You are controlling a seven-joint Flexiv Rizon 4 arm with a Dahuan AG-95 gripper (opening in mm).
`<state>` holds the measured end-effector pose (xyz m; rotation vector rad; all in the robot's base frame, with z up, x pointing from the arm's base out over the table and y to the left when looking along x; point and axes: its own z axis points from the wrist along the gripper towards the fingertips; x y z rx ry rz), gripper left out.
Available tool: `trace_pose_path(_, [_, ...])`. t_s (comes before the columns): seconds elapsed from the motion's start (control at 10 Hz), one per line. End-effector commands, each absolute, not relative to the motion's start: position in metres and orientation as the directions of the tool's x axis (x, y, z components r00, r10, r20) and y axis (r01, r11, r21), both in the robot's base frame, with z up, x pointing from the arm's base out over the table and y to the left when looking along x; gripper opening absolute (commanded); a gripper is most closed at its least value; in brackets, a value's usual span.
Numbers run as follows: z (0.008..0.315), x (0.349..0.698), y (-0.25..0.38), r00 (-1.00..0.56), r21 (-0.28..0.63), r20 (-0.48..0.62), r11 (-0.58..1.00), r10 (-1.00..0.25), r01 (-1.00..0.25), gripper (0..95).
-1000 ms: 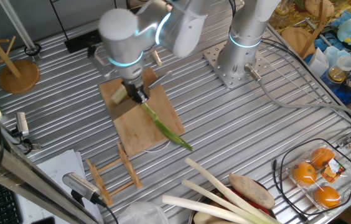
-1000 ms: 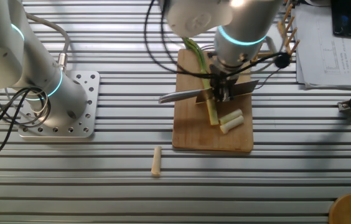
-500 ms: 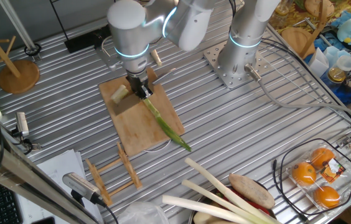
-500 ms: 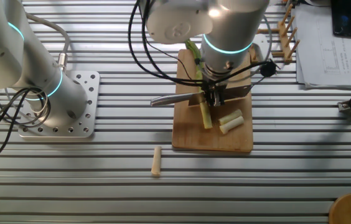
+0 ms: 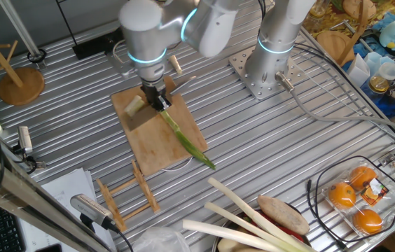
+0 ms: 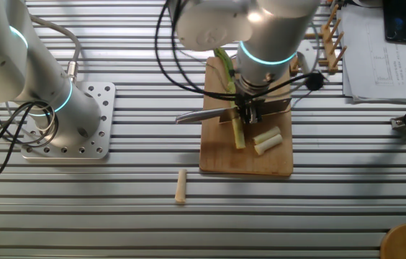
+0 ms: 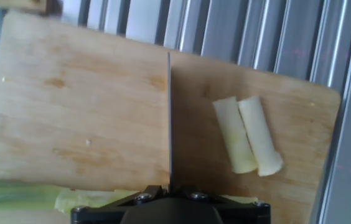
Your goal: Chop the scallions
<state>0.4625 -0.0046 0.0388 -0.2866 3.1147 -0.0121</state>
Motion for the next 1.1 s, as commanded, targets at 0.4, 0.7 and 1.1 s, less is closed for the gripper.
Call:
trace_pose_path(0.4, [0.04, 0.494, 0.001, -0.984, 0.003, -0.022, 0.984, -0.177, -0.178, 0.0])
trace_pose_path(0.7, [0.043, 0.502, 0.003, -0.986, 0.008, -0.002, 0.986, -0.167, -0.167, 0.0])
trace_pose_path(1.1, [0.04, 0.496, 0.001, -0.987, 0.013, 0.017, 0.987, -0.16, -0.159, 0.0])
